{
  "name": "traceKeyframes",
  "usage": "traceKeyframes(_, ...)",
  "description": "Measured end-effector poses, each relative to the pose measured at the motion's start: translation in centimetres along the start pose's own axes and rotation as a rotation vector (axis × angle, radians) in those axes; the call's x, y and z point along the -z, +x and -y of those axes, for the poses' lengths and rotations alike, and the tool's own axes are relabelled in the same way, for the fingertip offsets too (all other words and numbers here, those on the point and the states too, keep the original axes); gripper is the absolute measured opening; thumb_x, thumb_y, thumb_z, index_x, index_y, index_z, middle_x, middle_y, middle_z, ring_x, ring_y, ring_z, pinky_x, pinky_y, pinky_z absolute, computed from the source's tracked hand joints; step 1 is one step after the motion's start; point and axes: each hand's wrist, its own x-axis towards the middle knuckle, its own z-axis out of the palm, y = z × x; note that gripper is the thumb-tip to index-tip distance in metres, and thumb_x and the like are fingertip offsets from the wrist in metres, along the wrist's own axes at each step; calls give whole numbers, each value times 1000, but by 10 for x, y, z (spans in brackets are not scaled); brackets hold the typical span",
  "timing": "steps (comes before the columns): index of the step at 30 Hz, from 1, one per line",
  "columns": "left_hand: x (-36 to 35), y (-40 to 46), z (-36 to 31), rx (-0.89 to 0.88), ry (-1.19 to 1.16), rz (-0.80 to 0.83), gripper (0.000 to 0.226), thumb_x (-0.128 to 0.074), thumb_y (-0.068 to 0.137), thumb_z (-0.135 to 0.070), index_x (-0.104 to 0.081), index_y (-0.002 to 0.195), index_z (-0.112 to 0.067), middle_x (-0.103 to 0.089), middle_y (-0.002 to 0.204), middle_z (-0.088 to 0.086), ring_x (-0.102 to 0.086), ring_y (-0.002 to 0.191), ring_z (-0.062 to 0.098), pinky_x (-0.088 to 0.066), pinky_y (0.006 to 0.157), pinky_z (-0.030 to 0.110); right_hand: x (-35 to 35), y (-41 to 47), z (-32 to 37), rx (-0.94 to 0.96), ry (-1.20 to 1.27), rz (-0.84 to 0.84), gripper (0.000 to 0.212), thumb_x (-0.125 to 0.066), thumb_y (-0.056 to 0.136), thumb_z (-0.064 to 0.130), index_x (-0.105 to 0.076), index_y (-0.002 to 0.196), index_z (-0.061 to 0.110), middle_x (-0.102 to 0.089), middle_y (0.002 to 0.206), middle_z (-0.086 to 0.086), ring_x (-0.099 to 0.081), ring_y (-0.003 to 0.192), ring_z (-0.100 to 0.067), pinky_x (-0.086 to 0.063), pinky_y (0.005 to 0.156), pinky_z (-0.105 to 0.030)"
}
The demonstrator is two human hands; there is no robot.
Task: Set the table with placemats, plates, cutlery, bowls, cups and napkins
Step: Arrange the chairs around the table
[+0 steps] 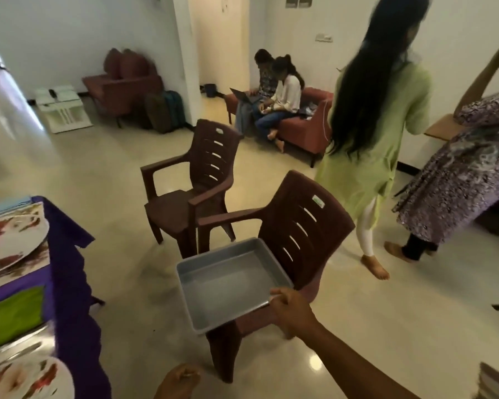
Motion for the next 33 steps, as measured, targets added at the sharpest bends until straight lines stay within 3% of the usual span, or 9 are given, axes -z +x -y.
traceKeyframes(3, -21, 23, -29, -15, -95, -85, 36, -74, 81, 19, -72, 64, -12, -71, 85, 18, -64, 92, 32, -45, 93, 40, 26, 52, 16, 56, -55, 30, 28, -60, 100, 24, -65, 127, 21, -67, 113, 7, -65, 109, -13, -43, 78, -13)
traceKeyframes(6, -42, 24, -64, 25, -108, -56, 11, -85, 74, -4, -76, 81, -5, -70, 87, 15, -66, 95, 33, -48, 88, 38, 44, 96, 33, 104, -112, 61, 30, -58, 102, 24, -63, 132, 20, -67, 120, 2, -63, 114, -16, -47, 85, -19)
traceKeyframes(8, -46, 27, -76, 48, -126, -14, 35, -81, 64, -23, -76, 94, -7, -72, 97, 16, -68, 99, 33, -49, 90, 38, 43, 115, 42, 111, -146, 97, 35, -56, 103, 24, -61, 137, 17, -65, 128, -2, -61, 118, -19, -51, 97, -32)
traceKeyframes(12, -50, 46, -96, 65, -73, -59, 29, -76, 90, -17, -73, 117, -8, -72, 118, 21, -66, 119, 38, -51, 103, 45, 35, 151, 55, 125, -164, 150, 36, -57, 101, 24, -60, 137, 20, -66, 125, -3, -63, 111, -18, -54, 97, -40)
traceKeyframes(18, -32, 98, -125, -35, 71, -10, 13, -78, 91, -28, -66, 91, -22, -67, 87, -2, -61, 79, 13, -45, 64, 22, 33, 201, 76, 170, -302, 121, 40, -61, 97, 30, -60, 137, 24, -66, 129, 2, -64, 115, -19, -54, 97, -40)
traceKeyframes(21, -36, 120, -130, -72, 213, 129, 22, -85, 83, -28, -65, 92, -21, -72, 100, 2, -68, 104, 22, -54, 86, 27, 48, 222, 80, 208, -465, 77, 41, -59, 95, 33, -60, 134, 22, -69, 124, -2, -64, 115, -24, -55, 94, -44)
traceKeyframes(26, -53, 158, -168, -196, 472, 360, 63, -81, 82, -42, -56, 137, -24, -61, 132, -4, -62, 118, 15, -50, 102, 27, 79, 275, 87, 199, -701, -39, 56, -59, 92, 36, -50, 146, 26, -60, 137, -4, -52, 130, -29, -49, 103, -49)
traceKeyframes(30, -71, 168, -188, -239, 648, 393, 74, -78, 87, -42, -49, 150, -15, -58, 137, -2, -57, 128, 16, -45, 101, 20, 89, 299, 71, 165, -856, 5, 57, -59, 90, 35, -49, 146, 26, -57, 138, -5, -50, 129, -31, -47, 103, -48)
traceKeyframes(33, -81, 181, -198, -229, 711, 370, 79, -76, 91, -44, -41, 154, -10, -48, 154, 11, -48, 140, 24, -39, 114, 34, 85, 303, 48, 175, -947, 217, 52, -60, 90, 35, -53, 141, 22, -57, 134, -9, -52, 125, -34, -49, 101, -45)
